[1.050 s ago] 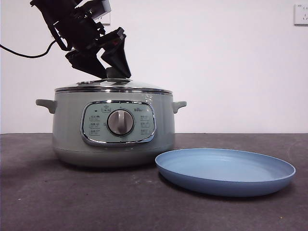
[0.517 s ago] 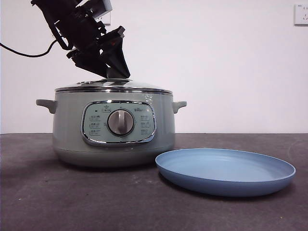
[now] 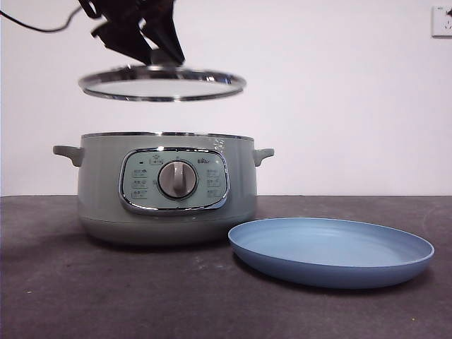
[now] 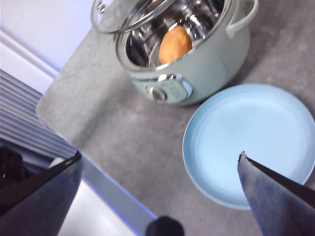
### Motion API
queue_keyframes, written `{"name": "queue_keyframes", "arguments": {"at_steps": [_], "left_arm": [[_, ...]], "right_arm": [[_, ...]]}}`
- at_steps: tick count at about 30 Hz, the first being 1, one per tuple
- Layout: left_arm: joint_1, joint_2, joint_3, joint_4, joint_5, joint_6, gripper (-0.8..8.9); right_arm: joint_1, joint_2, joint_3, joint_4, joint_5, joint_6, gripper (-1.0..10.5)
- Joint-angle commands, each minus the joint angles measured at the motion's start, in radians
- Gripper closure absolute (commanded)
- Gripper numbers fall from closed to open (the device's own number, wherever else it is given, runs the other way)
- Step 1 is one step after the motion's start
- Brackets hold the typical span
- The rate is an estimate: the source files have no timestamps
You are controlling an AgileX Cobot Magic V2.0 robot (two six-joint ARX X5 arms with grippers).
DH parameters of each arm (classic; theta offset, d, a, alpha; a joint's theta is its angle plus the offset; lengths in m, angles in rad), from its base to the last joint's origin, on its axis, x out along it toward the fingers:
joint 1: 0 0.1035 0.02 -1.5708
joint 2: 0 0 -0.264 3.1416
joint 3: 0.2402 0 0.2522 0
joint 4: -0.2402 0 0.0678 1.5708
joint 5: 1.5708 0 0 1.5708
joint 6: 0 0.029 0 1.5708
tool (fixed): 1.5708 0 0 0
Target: Take the potato out from the steamer,put the potato on the plate,close the lid
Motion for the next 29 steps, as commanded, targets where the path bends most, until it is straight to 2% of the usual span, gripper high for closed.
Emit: {"name": "queue_keyframes", "arguments": {"at_steps": [1, 5, 21, 29], "left_arm": [[0.035, -0.092, 0.016, 0.004, 0.006, -0.028, 8.22], [0.109, -0.218, 0.016, -0.115, 0.006, -0.027, 8.22], [0.332, -0.593, 0.016, -0.436, 0.004, -0.003, 8.22], [0.361, -0.740, 0.016, -0.535, 0.005, -0.014, 8.22]], "right_arm": [[0.003, 0.029, 0.006, 0.059, 0.002, 0.048, 2.9], [0.055, 0.142, 0.084, 0.126, 0.009, 0.074, 2.9], [0.419, 0.689, 0.583, 0.159, 0.315, 0.068, 2.9], [0.549, 0.986, 0.826, 0.154, 0.491, 0.029, 2.9]]}}
